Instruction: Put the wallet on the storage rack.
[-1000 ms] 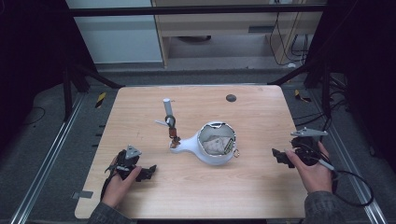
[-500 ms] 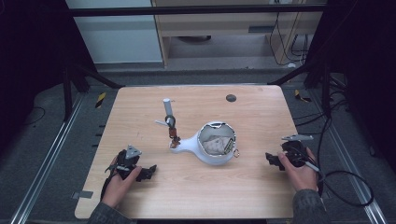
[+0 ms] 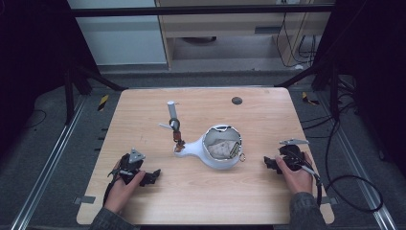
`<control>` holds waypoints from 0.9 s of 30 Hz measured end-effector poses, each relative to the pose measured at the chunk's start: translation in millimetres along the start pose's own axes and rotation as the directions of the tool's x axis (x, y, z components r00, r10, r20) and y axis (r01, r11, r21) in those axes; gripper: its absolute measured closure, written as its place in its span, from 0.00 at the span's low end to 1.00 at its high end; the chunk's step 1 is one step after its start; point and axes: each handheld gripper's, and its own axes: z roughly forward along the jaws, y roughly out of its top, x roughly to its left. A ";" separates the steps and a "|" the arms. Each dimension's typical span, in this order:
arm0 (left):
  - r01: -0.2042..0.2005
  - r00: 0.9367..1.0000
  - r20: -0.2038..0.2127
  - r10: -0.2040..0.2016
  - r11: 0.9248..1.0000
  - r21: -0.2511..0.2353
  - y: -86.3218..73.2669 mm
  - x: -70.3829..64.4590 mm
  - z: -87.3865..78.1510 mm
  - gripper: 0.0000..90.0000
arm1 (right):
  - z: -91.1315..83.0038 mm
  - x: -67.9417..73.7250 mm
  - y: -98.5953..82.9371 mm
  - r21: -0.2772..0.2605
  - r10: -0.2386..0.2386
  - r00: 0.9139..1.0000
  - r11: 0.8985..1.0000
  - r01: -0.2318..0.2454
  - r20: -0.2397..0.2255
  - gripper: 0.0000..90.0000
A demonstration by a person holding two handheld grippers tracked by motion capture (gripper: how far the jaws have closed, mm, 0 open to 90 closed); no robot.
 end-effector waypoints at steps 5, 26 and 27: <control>-0.001 1.000 0.000 0.001 1.000 0.000 0.1 0.0 0.0 0.00 | 3.0 0.1 -0.7 -0.012 0.011 1.000 1.000 -0.011 0.002 0.06; -0.002 1.000 0.000 0.002 1.000 0.000 0.1 -0.1 0.1 0.00 | 10.3 9.4 -9.6 -0.082 0.001 0.998 0.997 0.005 0.063 0.02; -0.001 1.000 0.000 0.001 1.000 -0.001 0.1 -0.3 0.1 0.00 | 10.3 9.6 -9.7 -0.082 0.001 0.998 0.997 0.004 0.064 0.02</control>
